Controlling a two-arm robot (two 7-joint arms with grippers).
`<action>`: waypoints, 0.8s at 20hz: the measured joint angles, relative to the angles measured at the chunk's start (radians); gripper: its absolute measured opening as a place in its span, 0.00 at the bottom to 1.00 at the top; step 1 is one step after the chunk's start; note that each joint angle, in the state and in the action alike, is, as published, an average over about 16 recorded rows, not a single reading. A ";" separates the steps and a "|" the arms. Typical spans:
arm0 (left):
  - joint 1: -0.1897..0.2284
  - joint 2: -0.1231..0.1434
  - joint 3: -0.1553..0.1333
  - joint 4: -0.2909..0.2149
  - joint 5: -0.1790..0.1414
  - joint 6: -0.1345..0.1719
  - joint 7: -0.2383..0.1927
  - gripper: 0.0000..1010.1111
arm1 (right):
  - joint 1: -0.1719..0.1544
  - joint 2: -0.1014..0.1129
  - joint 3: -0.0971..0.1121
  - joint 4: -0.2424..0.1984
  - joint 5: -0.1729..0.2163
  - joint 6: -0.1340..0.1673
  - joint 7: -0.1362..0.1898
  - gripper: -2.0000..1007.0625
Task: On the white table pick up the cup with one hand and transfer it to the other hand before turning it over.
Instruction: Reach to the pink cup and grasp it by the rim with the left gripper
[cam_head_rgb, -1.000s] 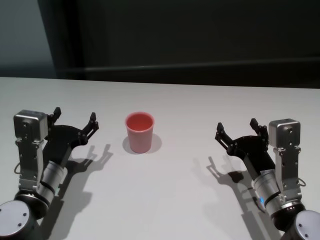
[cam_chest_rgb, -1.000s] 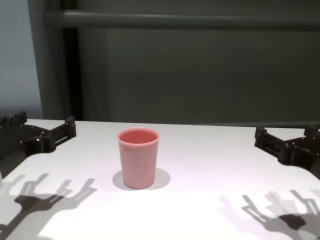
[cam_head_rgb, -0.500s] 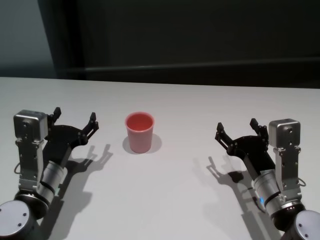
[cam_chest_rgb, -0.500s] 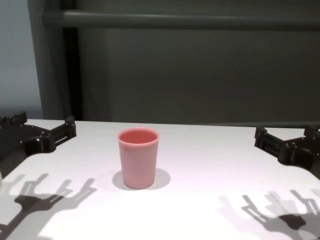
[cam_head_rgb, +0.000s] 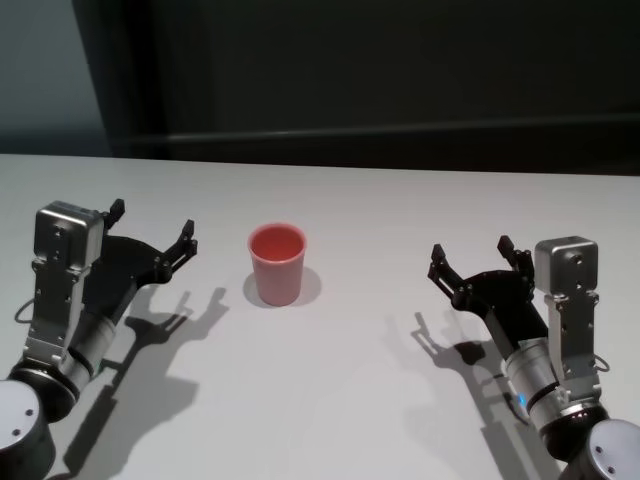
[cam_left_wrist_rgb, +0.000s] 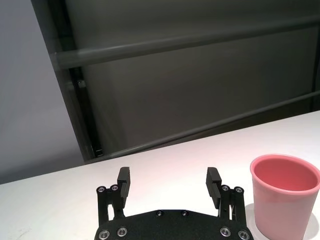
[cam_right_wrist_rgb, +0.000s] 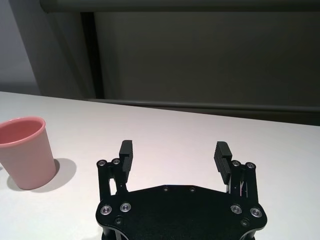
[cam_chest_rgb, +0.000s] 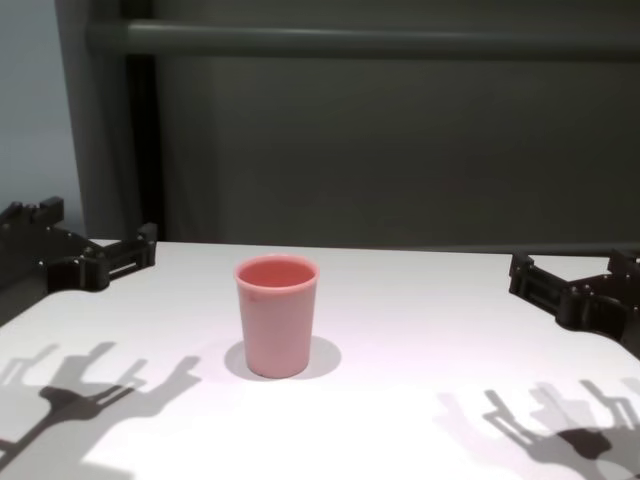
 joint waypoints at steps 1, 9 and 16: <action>-0.005 0.011 0.003 -0.006 0.010 0.008 -0.014 0.99 | 0.000 0.000 0.000 0.000 0.000 0.000 0.000 1.00; -0.054 0.114 0.043 -0.061 0.098 0.077 -0.144 0.99 | 0.000 0.000 0.000 0.000 0.000 0.000 0.000 1.00; -0.111 0.207 0.097 -0.100 0.153 0.123 -0.270 0.99 | 0.000 0.000 0.000 0.000 0.000 0.000 0.000 1.00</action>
